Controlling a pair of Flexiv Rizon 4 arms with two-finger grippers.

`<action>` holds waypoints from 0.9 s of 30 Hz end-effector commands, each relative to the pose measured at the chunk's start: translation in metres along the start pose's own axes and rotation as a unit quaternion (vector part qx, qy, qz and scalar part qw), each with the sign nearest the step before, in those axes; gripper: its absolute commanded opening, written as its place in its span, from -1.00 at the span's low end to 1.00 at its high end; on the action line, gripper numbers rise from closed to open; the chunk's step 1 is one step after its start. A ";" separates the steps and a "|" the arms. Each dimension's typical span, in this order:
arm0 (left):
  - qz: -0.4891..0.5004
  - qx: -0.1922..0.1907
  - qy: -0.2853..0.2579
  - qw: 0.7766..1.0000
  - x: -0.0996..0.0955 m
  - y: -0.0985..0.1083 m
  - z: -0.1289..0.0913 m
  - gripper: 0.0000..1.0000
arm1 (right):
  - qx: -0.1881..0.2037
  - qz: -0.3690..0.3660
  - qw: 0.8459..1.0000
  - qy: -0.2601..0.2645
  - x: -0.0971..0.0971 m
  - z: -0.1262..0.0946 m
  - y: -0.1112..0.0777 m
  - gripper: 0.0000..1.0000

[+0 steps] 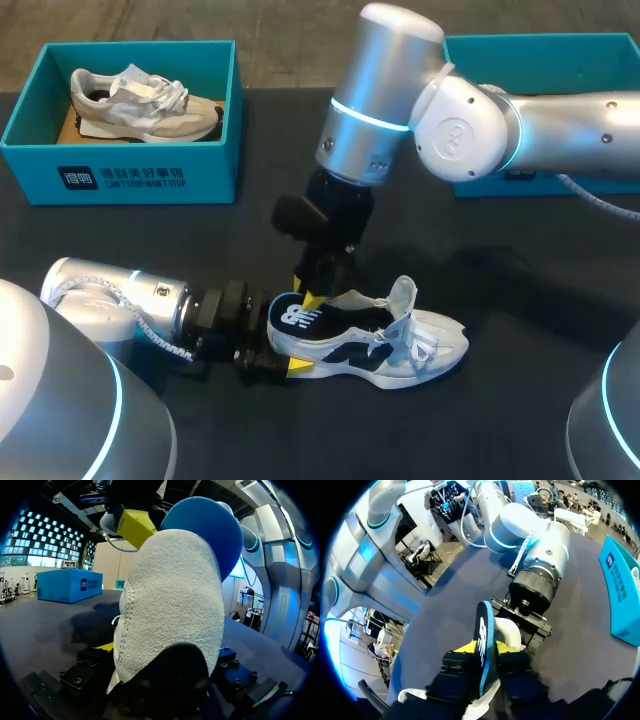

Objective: Take the shoe out of the shoebox, open the shoe tongue, remove and reinsert the insole, then place the shoe into the shoebox

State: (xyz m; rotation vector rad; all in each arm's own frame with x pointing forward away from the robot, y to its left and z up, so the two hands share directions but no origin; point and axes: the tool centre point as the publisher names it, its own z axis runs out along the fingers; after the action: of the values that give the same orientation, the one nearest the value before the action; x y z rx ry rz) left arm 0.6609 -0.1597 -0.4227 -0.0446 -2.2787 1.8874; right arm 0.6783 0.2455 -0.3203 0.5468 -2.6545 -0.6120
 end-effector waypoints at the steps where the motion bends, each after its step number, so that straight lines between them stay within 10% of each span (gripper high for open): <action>1: -0.001 -0.001 -0.001 1.000 -0.001 0.003 0.000 -1.00 | -0.003 0.006 1.000 -0.003 0.001 0.002 -0.004 -0.31; 27: -0.001 -0.001 -0.001 1.000 -0.001 0.003 0.000 -1.00 | -0.041 0.119 0.992 0.018 0.007 0.014 -0.034 -0.58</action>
State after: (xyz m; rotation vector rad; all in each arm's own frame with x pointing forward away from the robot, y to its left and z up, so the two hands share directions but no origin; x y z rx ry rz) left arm 0.6610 -0.1597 -0.4227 -0.0444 -2.2789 1.8872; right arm 0.6747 0.2201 -0.3405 0.2150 -2.6052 -0.6145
